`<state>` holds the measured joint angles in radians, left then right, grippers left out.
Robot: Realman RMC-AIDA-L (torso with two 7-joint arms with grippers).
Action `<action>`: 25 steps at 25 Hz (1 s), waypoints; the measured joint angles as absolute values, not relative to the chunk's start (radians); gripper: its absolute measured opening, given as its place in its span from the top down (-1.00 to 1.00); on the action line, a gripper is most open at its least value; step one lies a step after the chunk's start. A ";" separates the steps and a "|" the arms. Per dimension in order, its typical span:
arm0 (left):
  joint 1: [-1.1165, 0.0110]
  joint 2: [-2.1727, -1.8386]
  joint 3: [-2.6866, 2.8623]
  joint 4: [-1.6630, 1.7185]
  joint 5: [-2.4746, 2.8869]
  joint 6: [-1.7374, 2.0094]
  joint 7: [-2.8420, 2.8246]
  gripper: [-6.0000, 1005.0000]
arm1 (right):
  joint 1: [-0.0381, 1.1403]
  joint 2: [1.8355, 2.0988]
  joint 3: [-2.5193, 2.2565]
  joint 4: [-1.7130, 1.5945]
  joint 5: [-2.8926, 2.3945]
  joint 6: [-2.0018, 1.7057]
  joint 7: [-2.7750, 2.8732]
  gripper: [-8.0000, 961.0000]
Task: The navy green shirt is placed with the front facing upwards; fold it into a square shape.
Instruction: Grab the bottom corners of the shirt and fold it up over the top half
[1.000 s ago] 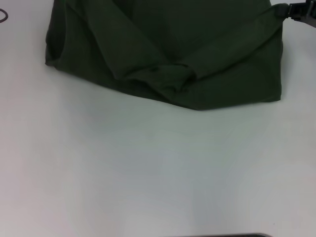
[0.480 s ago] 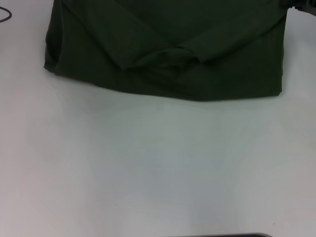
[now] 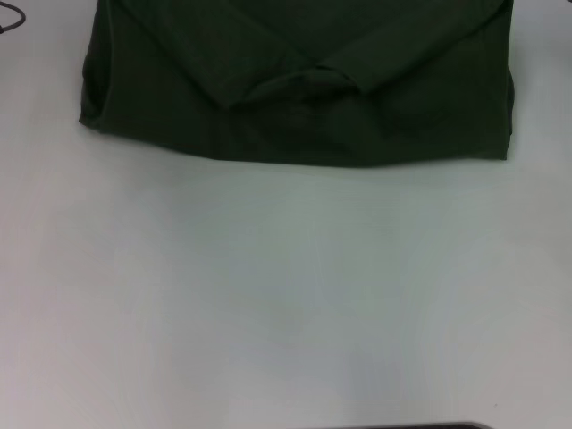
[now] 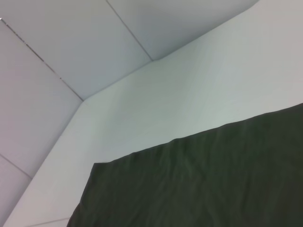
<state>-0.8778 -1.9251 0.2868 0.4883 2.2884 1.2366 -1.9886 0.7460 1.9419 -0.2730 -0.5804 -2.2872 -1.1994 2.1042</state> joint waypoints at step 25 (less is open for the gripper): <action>-0.893 -1.984 0.290 0.461 2.228 1.099 -1.936 0.98 | 0.761 1.983 -0.355 -0.569 -2.221 -1.046 2.086 0.89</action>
